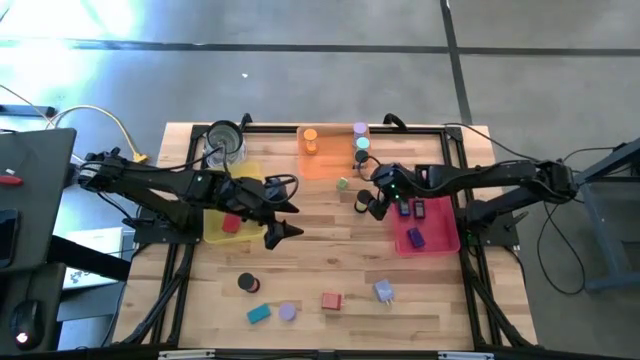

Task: Pick & Place Office items
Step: Put the black hourglass in the orange bin

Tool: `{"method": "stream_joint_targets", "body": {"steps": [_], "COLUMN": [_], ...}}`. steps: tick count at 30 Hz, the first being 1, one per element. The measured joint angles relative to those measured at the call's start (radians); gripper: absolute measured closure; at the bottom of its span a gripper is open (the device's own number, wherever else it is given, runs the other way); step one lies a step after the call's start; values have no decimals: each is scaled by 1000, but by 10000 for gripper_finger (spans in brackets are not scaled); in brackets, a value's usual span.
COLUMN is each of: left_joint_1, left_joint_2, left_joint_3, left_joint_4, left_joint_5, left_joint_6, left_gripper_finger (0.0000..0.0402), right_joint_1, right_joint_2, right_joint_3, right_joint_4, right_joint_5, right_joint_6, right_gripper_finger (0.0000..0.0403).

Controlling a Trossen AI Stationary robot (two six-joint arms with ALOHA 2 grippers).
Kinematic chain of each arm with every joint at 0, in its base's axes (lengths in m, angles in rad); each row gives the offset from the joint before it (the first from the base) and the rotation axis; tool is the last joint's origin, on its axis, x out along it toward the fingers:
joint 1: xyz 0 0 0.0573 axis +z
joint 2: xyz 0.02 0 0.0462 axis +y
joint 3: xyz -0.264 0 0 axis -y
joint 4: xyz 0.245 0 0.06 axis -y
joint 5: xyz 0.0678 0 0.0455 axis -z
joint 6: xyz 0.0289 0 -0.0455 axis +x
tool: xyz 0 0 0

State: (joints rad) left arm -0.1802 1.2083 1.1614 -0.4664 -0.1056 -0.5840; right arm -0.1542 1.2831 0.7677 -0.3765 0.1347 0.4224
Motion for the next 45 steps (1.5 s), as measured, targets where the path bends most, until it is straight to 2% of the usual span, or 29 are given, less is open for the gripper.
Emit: {"method": "stream_joint_targets", "body": {"steps": [6, 13, 21, 29, 36, 42, 45], "left_joint_1": [1, -2, -2, -2, 3, 3, 15], "left_joint_2": [0, 0, 0, 9, 34, 56, 64], "left_joint_3": [0, 0, 0, 1, 2, 1, 2], "left_joint_4": [7, 31, 90, 87, 85, 88, 82], "left_joint_5": [1, 0, 0, 0, -2, -3, -3], "left_joint_6": [0, 0, 0, 0, 59, 64, 118], "left_gripper_finger": [73, 73, 73, 73, 73, 73, 73], "right_joint_1": [1, -5, -5, -6, -6, -6, -6], "right_joint_2": [2, 65, 142, 148, 148, 148, 148], "right_joint_3": [0, 1, 1, 1, 1, 1, 1], "right_joint_4": [20, 26, 81, 127, 120, 119, 119], "right_joint_5": [-30, -38, -27, 5, -5, -34, -48], "right_joint_6": [-63, -87, -121, -192, -201, -210, -212], "right_gripper_finger": [66, 66, 66, 68, 114, 179, 208]}}
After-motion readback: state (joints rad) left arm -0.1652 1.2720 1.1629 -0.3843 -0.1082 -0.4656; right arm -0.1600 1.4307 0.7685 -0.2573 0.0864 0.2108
